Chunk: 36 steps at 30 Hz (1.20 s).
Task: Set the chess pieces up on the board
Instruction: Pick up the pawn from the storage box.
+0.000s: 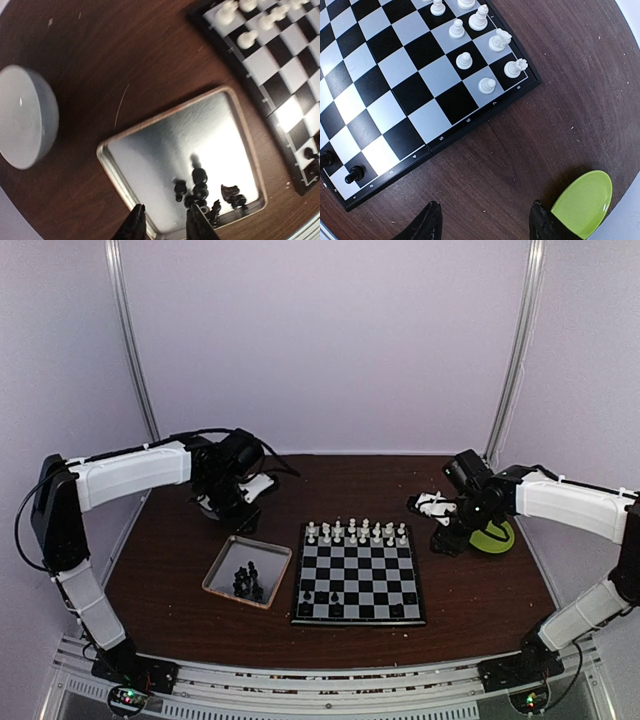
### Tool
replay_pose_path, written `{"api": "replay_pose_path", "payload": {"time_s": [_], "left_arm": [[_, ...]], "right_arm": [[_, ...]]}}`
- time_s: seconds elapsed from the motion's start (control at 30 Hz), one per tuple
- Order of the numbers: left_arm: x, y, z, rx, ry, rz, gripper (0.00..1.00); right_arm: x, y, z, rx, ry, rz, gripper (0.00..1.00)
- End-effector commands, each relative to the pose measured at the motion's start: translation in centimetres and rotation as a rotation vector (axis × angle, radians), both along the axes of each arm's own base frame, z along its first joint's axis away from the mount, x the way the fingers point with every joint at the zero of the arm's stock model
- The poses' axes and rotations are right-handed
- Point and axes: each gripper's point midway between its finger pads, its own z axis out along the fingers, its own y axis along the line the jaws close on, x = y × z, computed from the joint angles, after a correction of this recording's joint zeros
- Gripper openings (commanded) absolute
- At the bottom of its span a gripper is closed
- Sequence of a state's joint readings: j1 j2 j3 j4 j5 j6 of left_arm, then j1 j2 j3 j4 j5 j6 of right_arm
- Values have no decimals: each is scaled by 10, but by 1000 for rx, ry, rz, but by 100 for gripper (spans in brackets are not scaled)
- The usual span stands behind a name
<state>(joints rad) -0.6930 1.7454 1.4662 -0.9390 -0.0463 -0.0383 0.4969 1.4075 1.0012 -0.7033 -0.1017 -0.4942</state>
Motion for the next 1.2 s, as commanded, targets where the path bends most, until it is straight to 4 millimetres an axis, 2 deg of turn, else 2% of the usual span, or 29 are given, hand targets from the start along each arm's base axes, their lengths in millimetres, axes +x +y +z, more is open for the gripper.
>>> {"api": "replay_pose_path", "payload": {"time_s": [0.0,0.27,0.4,0.53,0.67,0.8,1.17], "left_arm": [[1,32,-28,20,33,170,29],[-12,48,-64,84,93,191,31],[-15,52,-73,89,103,198,33],[-16,55,-80,41,124,230,40],[-16,62,-89,24,141,241,39],[-23,60,-98,7,176,218,35],[-34,51,-108,-36,238,180,35]], "right_arm": [[2,0,1,5,9,-1,59],[2,-1,-1,-1,13,-3,59],[2,0,-2,-1,17,-3,59],[2,0,-4,-4,25,-4,59],[2,0,-4,-5,25,-5,59],[2,0,-6,-8,29,-8,59],[3,0,-9,-14,40,-7,59]]}}
